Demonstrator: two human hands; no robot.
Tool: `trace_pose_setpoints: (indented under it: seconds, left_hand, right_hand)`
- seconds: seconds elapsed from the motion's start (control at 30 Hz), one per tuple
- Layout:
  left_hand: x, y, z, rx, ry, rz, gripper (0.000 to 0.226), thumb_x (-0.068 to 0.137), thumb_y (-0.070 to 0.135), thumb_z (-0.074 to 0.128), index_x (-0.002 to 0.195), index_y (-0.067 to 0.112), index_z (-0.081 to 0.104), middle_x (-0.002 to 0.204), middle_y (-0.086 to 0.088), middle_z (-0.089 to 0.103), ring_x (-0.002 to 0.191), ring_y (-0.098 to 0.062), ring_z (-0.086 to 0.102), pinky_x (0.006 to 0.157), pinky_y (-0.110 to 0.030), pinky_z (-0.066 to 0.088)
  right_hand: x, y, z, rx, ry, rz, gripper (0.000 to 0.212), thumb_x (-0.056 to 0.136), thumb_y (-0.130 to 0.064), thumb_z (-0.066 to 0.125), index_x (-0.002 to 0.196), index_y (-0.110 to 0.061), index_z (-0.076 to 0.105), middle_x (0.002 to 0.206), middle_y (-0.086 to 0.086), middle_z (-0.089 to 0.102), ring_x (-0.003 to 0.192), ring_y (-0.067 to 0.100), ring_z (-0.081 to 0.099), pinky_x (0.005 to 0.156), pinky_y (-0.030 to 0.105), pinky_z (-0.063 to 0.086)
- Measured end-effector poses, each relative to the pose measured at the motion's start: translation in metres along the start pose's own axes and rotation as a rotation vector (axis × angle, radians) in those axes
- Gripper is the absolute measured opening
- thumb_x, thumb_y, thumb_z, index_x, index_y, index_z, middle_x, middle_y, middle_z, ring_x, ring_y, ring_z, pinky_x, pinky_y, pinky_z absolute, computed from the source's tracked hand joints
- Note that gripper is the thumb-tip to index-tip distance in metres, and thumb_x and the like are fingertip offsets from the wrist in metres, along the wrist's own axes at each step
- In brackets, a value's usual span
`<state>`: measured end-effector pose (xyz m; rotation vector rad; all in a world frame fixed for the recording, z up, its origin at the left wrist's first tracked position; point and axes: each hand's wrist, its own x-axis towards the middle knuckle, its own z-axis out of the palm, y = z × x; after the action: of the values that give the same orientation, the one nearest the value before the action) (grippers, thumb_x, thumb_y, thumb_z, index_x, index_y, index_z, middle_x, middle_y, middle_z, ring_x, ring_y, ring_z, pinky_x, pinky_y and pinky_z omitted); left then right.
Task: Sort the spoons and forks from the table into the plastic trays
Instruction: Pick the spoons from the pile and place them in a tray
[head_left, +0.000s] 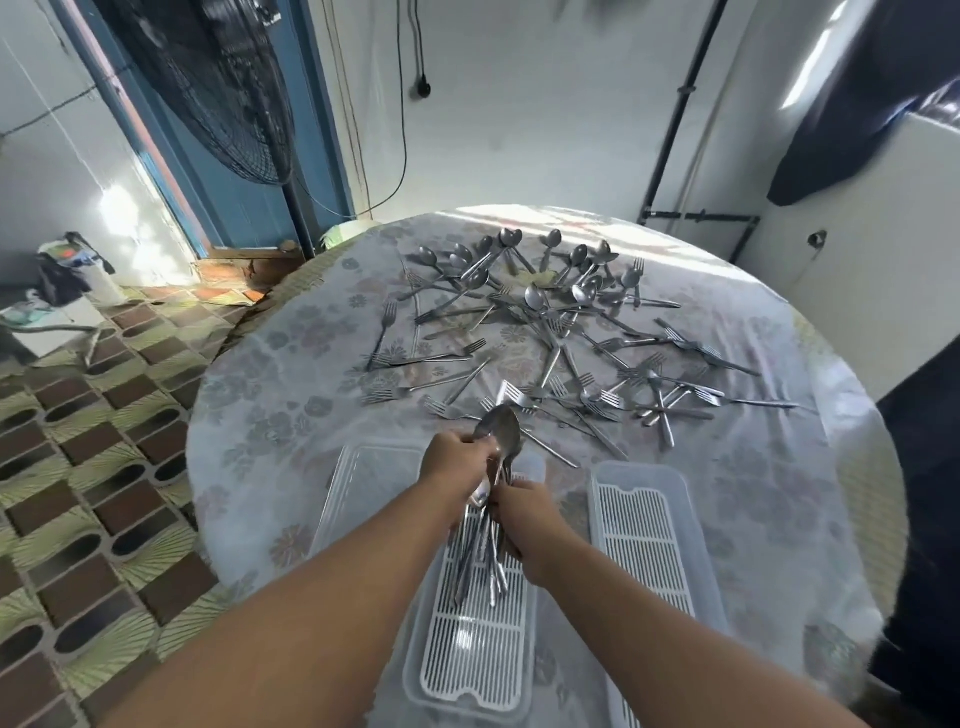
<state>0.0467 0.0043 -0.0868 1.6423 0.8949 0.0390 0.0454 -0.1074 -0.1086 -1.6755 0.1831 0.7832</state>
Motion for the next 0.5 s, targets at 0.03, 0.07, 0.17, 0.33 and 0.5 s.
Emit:
trace_pose_setpoints:
  seconds: [0.03,0.07,0.17,0.33,0.5]
  left_hand:
    - [-0.001,-0.003,-0.003,0.042,-0.006,0.024,0.007,0.092,0.02,0.071,0.088,0.015,0.073,0.086,-0.007,0.075,0.08,-0.022,0.068,0.075,-0.03,0.052]
    - [0.0,-0.005,-0.006,0.077,-0.002,0.033,0.008,0.092,0.022,0.072,0.088,0.015,0.073,0.085,-0.005,0.073,0.081,-0.022,0.068,0.072,-0.029,0.049]
    - [-0.004,-0.016,-0.016,0.168,-0.019,0.025,0.013,0.088,0.026,0.077,0.09,0.013,0.077,0.082,-0.005,0.074,0.08,-0.023,0.069,0.066,-0.027,0.046]
    - [-0.011,-0.038,-0.033,0.408,-0.045,0.066,0.014,0.087,0.028,0.076,0.088,0.014,0.076,0.077,-0.002,0.07,0.078,-0.023,0.067,0.063,-0.027,0.043]
    - [-0.01,-0.038,-0.039,0.571,-0.059,0.163,0.023,0.087,0.032,0.078,0.071,0.021,0.066,0.079,0.002,0.07,0.083,-0.022,0.068,0.067,-0.026,0.042]
  right_hand:
    - [-0.005,0.004,0.004,0.017,0.021,0.005,0.026,0.097,-0.006,0.054,0.072,-0.011,0.058,0.053,-0.001,0.048,0.034,0.006,0.037,0.038,0.019,0.026]
    - [-0.007,0.008,0.009,0.0,0.037,0.017,0.023,0.096,-0.005,0.054,0.074,-0.01,0.059,0.055,0.002,0.049,0.036,0.008,0.039,0.039,0.019,0.028]
    - [-0.016,0.024,0.026,-0.023,0.088,0.047,0.015,0.089,-0.006,0.054,0.076,-0.009,0.061,0.06,0.005,0.048,0.045,0.015,0.04,0.047,0.026,0.027]
    - [-0.025,0.044,0.029,-0.138,0.133,0.143,0.023,0.093,-0.007,0.055,0.073,-0.016,0.054,0.066,0.001,0.049,0.052,0.013,0.043,0.046,0.025,0.034]
    - [-0.024,0.032,0.032,-0.329,0.162,0.01,0.019,0.099,-0.014,0.054,0.08,-0.01,0.058,0.075,0.005,0.059,0.062,0.016,0.052,0.051,0.026,0.037]
